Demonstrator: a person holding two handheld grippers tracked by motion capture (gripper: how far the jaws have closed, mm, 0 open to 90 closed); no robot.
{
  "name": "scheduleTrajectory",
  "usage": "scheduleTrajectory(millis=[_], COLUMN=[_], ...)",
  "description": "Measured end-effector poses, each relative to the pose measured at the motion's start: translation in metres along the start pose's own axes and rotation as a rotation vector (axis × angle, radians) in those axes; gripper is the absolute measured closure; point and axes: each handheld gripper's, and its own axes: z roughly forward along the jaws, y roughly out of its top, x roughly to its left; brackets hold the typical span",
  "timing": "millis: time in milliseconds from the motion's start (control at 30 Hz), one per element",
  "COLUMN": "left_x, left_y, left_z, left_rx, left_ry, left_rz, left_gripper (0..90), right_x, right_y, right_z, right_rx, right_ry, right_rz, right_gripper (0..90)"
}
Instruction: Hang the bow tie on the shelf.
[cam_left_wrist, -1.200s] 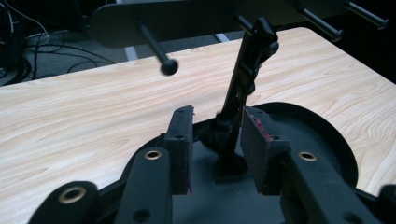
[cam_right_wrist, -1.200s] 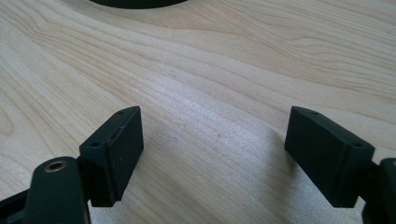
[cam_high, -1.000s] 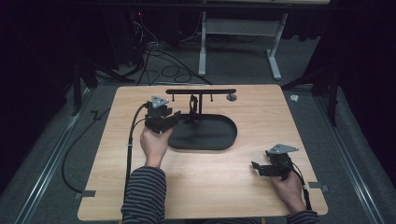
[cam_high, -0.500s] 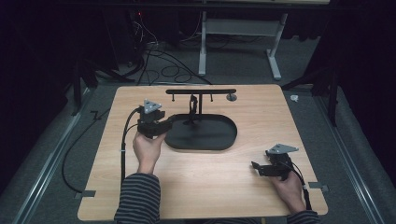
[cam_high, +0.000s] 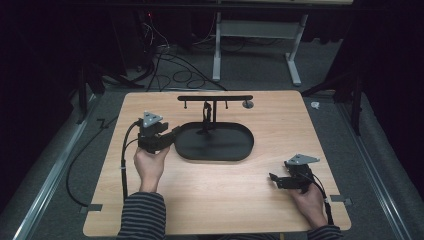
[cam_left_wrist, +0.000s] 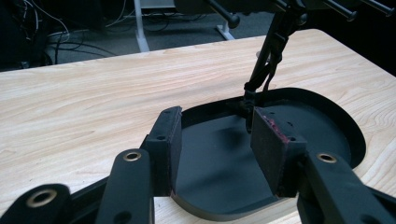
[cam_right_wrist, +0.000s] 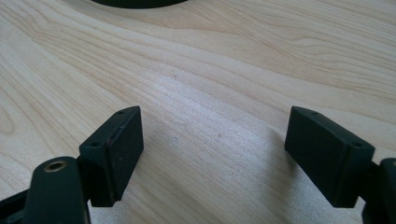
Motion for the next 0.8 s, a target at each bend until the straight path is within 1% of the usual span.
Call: scheduleTrajectory(millis=[233,367,600,633,800], left_x=[0.003,0.001,0.001,0.001,0.001], left_y=[-0.006,-0.010,-0.018,-0.018,-0.022], left_z=[-0.005,-0.010,-0.017,-0.018,-0.023], left_rx=[0.002,0.001,0.002,0.001,-0.008], left_ry=[-0.001,-0.007,-0.009,-0.005,-0.010], left_rz=[-0.011,-0.007,-0.015,-0.012,-0.018], left_gripper=[53.7,53.4,53.3,53.2,53.2], right_x=[0.000,0.000,0.000,0.000,0.000], right_y=[0.000,0.000,0.000,0.000,0.000], right_z=[0.000,0.000,0.000,0.000,0.000], right_rx=[0.000,0.000,0.000,0.000,0.000], right_ry=[0.000,0.000,0.000,0.000,0.000], right_rz=[0.001,0.001,0.000,0.000,0.001], right_gripper=[20.5,20.5,20.5,20.6,20.5])
